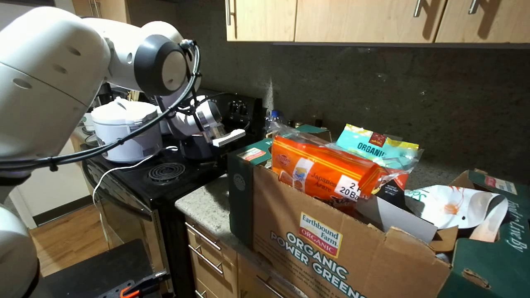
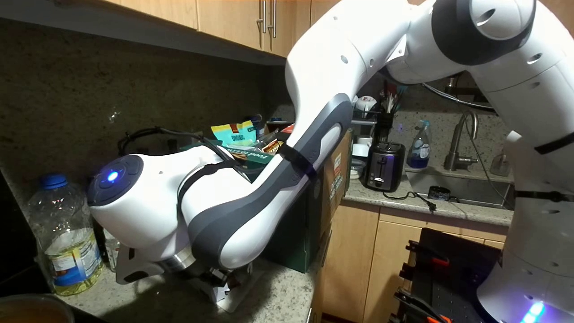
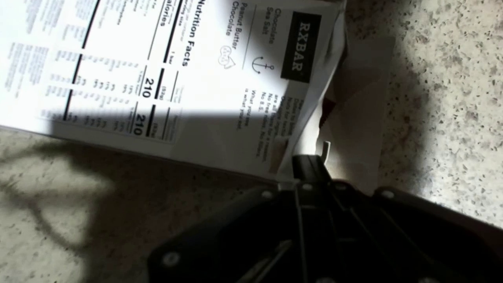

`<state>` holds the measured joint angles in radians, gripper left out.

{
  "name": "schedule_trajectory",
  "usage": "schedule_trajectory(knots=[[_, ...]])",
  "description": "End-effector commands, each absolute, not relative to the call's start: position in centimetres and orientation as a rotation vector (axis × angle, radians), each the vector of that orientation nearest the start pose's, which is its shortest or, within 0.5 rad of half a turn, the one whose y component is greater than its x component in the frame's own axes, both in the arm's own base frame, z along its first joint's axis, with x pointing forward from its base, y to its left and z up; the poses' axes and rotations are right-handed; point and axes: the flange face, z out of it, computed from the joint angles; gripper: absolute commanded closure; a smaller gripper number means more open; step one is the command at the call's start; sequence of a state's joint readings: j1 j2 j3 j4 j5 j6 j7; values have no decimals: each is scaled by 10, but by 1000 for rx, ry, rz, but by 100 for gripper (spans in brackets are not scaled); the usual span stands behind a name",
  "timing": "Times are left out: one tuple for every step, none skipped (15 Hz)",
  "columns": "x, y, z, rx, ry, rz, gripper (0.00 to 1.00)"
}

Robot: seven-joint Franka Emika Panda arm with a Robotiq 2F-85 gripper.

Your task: Lay the box on its side

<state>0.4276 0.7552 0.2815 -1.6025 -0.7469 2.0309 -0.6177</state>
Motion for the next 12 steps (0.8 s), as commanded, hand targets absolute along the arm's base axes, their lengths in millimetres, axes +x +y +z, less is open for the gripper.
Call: schedule_trajectory(knots=[[554,384,167,1779,2117,-291,100],[554,385,165,1777,2132,-285,100],[555,385,165,1772,2151,-281,100],[555,385,165,1771,2168,-276,100],[555,386,167,1772,2187,-271,100],[556,386,169,1768,2209,-259,95],[555,387,172,1761,2232,-247,91],[555,387,176,1759,2257,-219,97],[555,387,177,1765,2274,-204,100],[554,385,179,1767,2283,-191,99],[554,385,181,1771,2289,-180,100],[553,384,183,1780,2287,-173,100]])
